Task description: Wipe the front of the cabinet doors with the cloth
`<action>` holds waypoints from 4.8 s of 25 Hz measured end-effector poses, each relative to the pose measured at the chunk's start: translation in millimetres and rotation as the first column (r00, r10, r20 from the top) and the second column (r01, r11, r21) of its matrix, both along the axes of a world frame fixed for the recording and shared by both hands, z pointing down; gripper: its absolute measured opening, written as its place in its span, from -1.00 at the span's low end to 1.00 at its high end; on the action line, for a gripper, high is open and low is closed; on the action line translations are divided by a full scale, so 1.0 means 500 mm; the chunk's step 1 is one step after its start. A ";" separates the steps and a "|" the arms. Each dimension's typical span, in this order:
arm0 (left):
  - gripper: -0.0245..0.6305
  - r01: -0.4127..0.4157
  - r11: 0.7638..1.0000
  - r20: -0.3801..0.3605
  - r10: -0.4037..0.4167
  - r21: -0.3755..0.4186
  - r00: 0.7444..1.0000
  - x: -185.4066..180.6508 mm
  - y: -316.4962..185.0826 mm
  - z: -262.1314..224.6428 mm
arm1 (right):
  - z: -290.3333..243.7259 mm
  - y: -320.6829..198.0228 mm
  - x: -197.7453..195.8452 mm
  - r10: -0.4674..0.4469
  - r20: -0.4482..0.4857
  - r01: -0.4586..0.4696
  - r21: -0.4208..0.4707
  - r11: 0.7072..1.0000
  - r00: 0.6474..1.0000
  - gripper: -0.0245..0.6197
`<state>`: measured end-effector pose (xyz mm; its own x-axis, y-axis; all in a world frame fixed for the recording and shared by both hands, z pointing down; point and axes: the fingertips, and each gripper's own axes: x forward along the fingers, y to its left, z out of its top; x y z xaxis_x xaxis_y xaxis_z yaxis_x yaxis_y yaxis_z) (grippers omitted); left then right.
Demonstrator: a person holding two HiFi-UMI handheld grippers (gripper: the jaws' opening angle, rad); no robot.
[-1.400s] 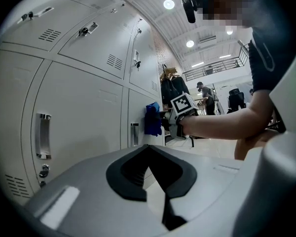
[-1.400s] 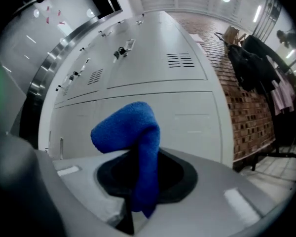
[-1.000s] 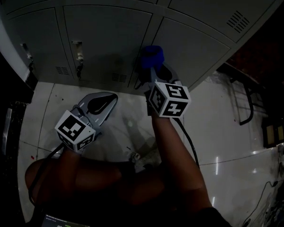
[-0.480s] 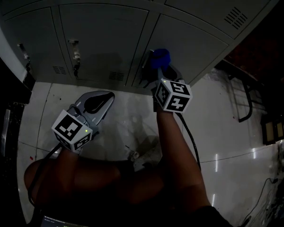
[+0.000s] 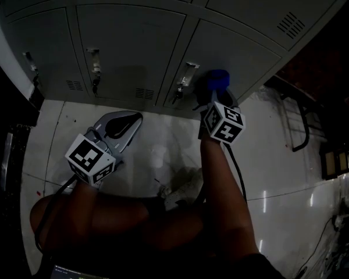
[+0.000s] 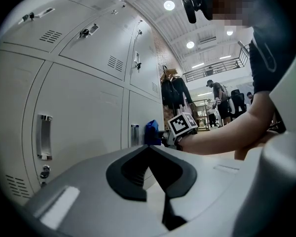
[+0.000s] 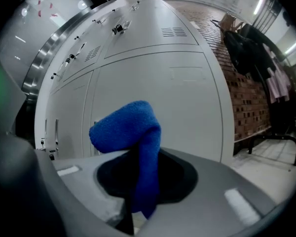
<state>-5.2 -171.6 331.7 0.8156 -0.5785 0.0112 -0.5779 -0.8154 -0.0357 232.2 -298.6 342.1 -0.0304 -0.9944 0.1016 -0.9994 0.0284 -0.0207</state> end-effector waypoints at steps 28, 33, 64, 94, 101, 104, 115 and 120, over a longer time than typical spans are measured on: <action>-0.91 -0.010 1.000 -0.027 0.010 0.005 1.000 0.004 0.001 -0.010 | -0.014 0.060 0.187 0.257 0.078 -0.256 -0.021 0.966 0.963 -0.71; -0.91 -0.009 1.000 -0.022 0.009 0.013 1.000 0.002 0.005 -0.012 | 0.008 0.073 0.048 0.119 0.028 -0.118 -0.029 0.993 0.993 -0.71; -0.91 0.009 1.000 -0.009 -0.009 0.002 1.000 -0.005 -0.006 -0.002 | 0.111 -0.010 -0.096 -0.104 0.091 0.108 -0.038 0.993 0.990 -0.71; -0.91 0.012 1.000 -0.002 -0.012 0.006 1.000 -0.006 -0.006 0.000 | 0.163 0.055 0.115 0.195 0.118 -0.177 -0.145 0.973 0.974 -0.71; -0.91 0.012 1.000 -0.005 -0.012 0.007 1.000 -0.006 -0.006 -0.003 | 0.209 0.061 -0.048 -0.009 0.069 0.022 -0.190 0.982 0.998 -0.71; -0.91 0.013 1.000 -0.006 -0.013 0.008 1.000 -0.006 -0.007 -0.003 | 0.222 0.071 -0.100 -0.071 0.071 0.084 -0.208 0.974 0.995 -0.71; -0.91 0.017 1.000 -0.005 -0.017 0.005 1.000 -0.007 -0.010 -0.001 | 0.262 0.061 -0.280 -0.316 0.023 0.314 -0.212 0.926 0.948 -0.71; -0.91 0.019 1.000 -0.003 -0.019 0.003 1.000 -0.008 -0.012 0.000 | 0.297 0.021 -0.262 -0.291 0.033 0.290 -0.244 0.925 0.956 -0.71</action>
